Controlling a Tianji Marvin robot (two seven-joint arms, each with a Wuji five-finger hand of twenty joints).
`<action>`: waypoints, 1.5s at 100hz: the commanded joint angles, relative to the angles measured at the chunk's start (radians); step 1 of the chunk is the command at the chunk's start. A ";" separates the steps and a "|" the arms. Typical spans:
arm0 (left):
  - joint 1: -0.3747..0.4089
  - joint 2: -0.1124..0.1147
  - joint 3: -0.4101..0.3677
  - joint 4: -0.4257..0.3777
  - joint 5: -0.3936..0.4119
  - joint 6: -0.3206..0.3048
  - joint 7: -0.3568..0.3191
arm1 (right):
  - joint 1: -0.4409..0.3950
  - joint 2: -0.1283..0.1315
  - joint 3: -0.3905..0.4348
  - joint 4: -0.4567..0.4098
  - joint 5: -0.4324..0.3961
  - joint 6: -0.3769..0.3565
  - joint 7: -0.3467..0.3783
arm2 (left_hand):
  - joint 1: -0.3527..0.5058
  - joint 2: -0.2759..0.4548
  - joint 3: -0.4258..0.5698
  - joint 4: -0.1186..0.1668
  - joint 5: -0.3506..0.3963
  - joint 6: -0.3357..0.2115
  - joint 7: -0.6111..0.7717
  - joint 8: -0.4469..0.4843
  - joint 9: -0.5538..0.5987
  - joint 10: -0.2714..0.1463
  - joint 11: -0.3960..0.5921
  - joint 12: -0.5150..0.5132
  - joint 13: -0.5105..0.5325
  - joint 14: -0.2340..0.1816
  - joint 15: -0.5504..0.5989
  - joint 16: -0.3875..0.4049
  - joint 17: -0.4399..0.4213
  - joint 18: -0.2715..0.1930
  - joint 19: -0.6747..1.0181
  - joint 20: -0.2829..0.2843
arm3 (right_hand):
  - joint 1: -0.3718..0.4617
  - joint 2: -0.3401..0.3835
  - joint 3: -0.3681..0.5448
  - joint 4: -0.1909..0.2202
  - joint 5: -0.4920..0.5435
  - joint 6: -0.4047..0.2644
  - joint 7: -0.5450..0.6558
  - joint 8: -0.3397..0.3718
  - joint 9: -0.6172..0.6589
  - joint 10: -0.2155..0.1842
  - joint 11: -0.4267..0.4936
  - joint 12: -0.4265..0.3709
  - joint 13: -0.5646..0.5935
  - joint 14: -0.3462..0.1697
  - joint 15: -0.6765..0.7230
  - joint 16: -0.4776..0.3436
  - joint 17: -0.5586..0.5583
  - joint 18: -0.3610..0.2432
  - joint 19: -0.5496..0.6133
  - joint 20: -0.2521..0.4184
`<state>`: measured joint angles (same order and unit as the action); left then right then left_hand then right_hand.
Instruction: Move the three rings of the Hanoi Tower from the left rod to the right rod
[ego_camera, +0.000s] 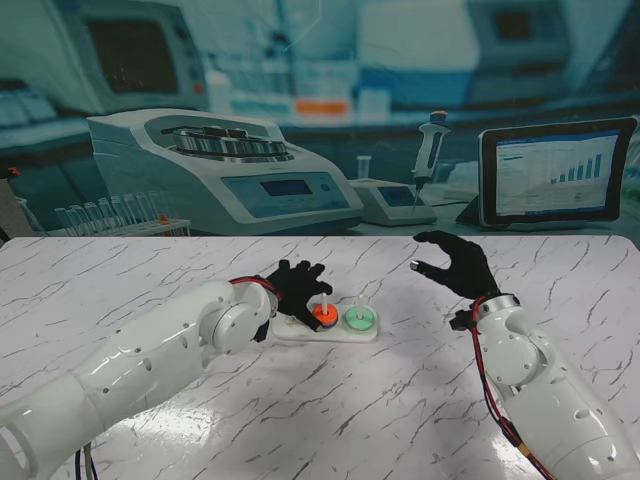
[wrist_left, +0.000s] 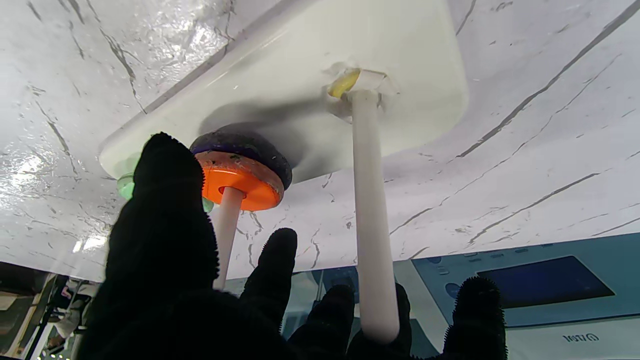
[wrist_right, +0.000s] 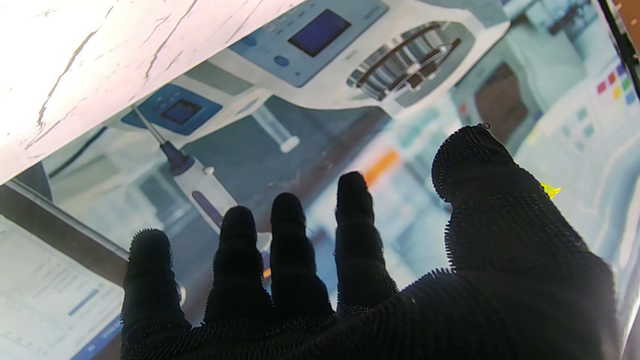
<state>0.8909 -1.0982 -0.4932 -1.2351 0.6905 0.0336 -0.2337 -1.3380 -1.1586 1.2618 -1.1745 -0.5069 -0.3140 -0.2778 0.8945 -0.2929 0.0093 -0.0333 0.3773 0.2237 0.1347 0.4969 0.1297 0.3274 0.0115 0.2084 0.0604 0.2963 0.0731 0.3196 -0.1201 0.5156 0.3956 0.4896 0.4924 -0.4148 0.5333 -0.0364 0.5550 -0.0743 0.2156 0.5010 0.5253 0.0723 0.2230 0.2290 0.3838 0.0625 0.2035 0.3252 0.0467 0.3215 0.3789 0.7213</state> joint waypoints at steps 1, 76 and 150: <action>-0.010 -0.008 0.006 0.001 -0.011 -0.025 -0.016 | -0.006 -0.009 -0.002 -0.004 0.002 0.001 -0.004 | 0.010 -0.021 -0.018 0.005 -0.004 -0.009 -0.012 0.013 -0.046 0.018 -0.027 -0.016 -0.038 0.009 -0.020 -0.008 -0.017 0.028 -0.047 -0.015 | 0.021 0.021 -0.012 0.026 0.013 -0.011 0.001 -0.013 0.021 -0.011 0.009 0.003 -0.004 -0.003 -0.001 0.014 -0.011 -0.080 0.008 0.009; -0.025 -0.019 0.052 0.042 -0.003 -0.034 0.018 | -0.007 -0.008 -0.002 -0.003 0.001 0.003 -0.003 | 0.073 -0.047 0.001 0.010 0.022 -0.075 0.007 0.023 -0.040 0.010 -0.010 -0.001 -0.026 0.006 -0.008 -0.003 -0.003 0.023 -0.043 0.013 | 0.018 0.022 -0.015 0.026 0.010 -0.016 0.001 -0.014 0.019 -0.015 0.012 0.002 -0.029 -0.015 0.002 0.009 -0.010 -0.084 0.009 0.009; -0.020 -0.039 0.062 0.080 0.007 -0.035 0.089 | -0.006 -0.008 -0.003 0.001 0.001 0.003 -0.001 | 0.158 0.033 -0.006 -0.001 0.114 -0.249 0.129 0.126 0.008 -0.048 0.018 0.056 0.020 -0.006 0.015 0.014 0.001 0.014 0.049 0.031 | 0.022 0.023 -0.015 0.026 0.010 -0.007 0.001 -0.014 0.019 -0.012 0.013 0.003 -0.007 -0.005 0.006 0.016 -0.009 -0.081 0.008 0.008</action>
<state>0.8656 -1.1262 -0.4294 -1.1592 0.7029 0.0232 -0.1439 -1.3384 -1.1588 1.2629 -1.1732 -0.5082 -0.3117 -0.2781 1.0002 -0.3016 0.0127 -0.0338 0.4583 0.0256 0.2393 0.6047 0.1317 0.2949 0.0186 0.2512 0.0619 0.2963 0.0768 0.3216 -0.1157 0.5156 0.4160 0.5065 0.4924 -0.4149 0.5332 -0.0364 0.5550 -0.0743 0.2156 0.5010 0.5253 0.0723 0.2326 0.2290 0.3838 0.0625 0.2041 0.3252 0.0467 0.3215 0.3789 0.7213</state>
